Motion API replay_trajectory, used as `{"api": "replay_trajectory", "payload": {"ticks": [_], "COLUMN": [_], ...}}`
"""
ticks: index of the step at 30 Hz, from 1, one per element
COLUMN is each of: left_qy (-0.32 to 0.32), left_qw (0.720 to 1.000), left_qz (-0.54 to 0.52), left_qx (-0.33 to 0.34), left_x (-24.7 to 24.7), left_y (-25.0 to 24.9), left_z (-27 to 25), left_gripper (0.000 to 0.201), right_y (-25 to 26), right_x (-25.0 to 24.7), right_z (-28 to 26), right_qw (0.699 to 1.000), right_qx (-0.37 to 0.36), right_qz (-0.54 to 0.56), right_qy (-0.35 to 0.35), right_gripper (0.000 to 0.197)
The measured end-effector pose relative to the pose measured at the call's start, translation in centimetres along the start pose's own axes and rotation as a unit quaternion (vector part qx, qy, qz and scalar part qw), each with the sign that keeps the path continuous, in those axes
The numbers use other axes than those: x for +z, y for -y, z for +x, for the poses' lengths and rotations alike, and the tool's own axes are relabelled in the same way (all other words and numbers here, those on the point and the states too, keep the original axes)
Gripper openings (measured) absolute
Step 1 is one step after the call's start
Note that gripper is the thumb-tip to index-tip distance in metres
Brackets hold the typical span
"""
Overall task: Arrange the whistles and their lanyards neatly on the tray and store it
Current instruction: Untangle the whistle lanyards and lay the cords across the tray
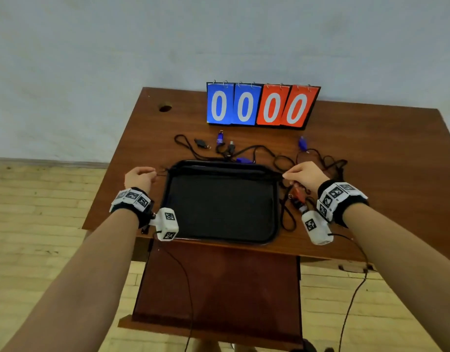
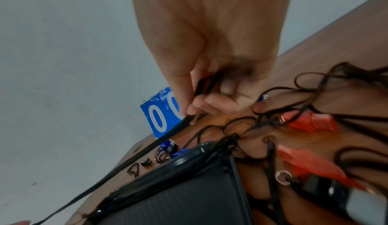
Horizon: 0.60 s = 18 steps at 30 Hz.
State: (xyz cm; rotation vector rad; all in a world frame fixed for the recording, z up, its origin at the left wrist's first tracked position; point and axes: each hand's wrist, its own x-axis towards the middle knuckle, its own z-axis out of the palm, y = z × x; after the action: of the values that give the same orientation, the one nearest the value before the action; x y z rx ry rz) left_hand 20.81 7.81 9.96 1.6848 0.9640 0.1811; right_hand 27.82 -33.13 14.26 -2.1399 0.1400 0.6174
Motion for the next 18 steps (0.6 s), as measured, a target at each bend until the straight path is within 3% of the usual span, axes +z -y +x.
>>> {"api": "replay_trajectory", "payload": {"ticks": [7,10,14,18], "left_qy": [0.027,0.041,0.054,0.084], "left_qw": [1.0,0.999,0.998,0.993], "left_qz": [0.013,0.004,0.013,0.056], "left_qx": [-0.01,-0.003,0.021,0.062], "left_x": [0.9,1.5,1.9,2.0], "left_y": [2.7,3.5,4.5,5.1], "left_z": [3.4,5.1,6.7,7.5], "left_gripper": [0.007,0.017,0.01,0.022], "right_y": [-2.8,-4.1,-4.8,-5.4], "right_x": [2.2,3.1,4.2,4.8], "right_z": [3.1,4.5,5.4,5.7], "right_qw": [0.995,0.991,0.985,0.983], "right_qx": [0.068,0.093,0.105,0.117], "right_qz": [0.05,0.055,0.051,0.072], "right_qy": [-0.052,-0.079,-0.131,-0.12], "right_gripper": [0.009,0.009,0.015,0.015]}}
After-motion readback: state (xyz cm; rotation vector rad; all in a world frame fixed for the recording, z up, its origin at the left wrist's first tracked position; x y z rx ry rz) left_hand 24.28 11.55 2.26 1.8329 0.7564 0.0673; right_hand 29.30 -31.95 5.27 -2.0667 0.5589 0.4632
